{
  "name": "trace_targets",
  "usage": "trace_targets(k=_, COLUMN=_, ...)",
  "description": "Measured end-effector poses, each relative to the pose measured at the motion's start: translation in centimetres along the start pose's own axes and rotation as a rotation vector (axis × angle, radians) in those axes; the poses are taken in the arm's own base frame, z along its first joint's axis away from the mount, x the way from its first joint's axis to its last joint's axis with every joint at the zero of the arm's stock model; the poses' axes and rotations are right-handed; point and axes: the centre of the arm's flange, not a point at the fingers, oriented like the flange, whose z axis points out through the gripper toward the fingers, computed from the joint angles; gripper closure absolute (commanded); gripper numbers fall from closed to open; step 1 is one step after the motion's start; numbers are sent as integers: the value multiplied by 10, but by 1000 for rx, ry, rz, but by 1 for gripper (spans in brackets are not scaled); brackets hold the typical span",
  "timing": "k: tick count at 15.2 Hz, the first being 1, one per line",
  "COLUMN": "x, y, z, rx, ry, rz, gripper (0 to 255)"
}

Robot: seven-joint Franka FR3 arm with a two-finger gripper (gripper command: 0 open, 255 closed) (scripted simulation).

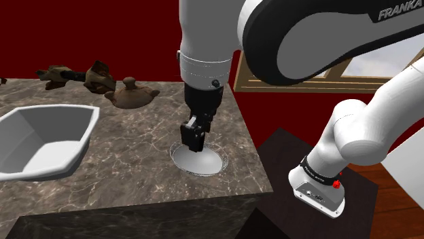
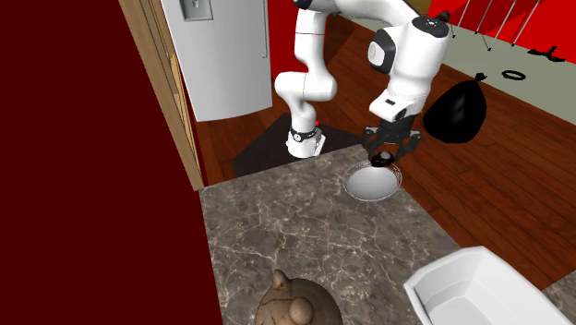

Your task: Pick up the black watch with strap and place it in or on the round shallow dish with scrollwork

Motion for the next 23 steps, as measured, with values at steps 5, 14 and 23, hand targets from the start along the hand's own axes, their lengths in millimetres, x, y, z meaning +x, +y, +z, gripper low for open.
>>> trace_targets(k=5, x=0, y=-2, z=27, rx=0, ry=0, rz=0, gripper=255)
trace_targets(k=14, x=0, y=-1, z=48, rx=0, ry=0, rz=0, gripper=255)
trace_targets(k=23, x=1, y=-2, z=42, rx=0, ry=1, rz=0, gripper=0)
